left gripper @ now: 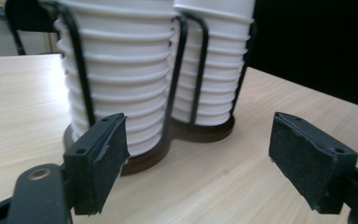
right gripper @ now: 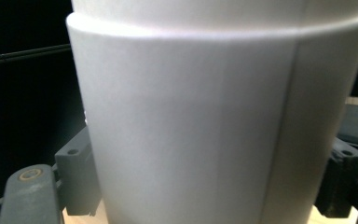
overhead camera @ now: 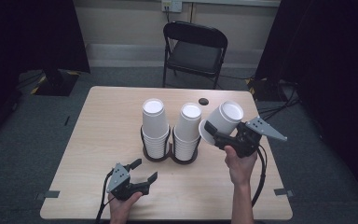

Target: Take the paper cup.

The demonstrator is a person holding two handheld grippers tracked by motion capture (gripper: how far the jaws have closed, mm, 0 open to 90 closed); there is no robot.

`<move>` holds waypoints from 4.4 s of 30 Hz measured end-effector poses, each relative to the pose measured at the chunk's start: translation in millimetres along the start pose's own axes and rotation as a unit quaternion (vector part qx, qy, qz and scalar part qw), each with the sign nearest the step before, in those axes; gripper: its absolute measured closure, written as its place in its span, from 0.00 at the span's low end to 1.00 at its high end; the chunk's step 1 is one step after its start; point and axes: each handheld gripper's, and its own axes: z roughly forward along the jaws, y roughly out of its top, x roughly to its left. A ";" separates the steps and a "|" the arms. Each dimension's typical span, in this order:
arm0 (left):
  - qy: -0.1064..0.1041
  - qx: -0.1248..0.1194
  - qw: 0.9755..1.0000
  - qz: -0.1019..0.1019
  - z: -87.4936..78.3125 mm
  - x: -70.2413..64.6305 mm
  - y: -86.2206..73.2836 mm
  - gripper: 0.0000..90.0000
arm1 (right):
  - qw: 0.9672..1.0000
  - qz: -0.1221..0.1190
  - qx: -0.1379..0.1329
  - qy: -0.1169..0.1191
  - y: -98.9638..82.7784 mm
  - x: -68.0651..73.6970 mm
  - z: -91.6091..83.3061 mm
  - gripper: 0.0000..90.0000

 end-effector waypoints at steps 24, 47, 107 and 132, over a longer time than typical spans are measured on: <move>-0.071 -0.030 0.997 -0.010 9.6 -11.2 10.2 0.34 | 0.995 0.086 0.034 0.020 -85.2 20.8 -4.1 0.18; -0.121 -0.059 0.991 -0.001 23.8 -13.3 2.4 0.55 | 0.969 0.221 0.006 0.110 -133.1 38.3 -2.0 0.18; -0.142 -0.060 0.988 -0.006 39.6 -22.8 -0.2 0.96 | 0.956 0.265 0.056 0.113 -141.4 45.1 16.5 0.14; -0.133 0.022 0.990 0.035 21.2 -6.7 12.1 0.96 | 0.986 0.136 0.009 0.093 -133.0 32.8 -4.2 0.12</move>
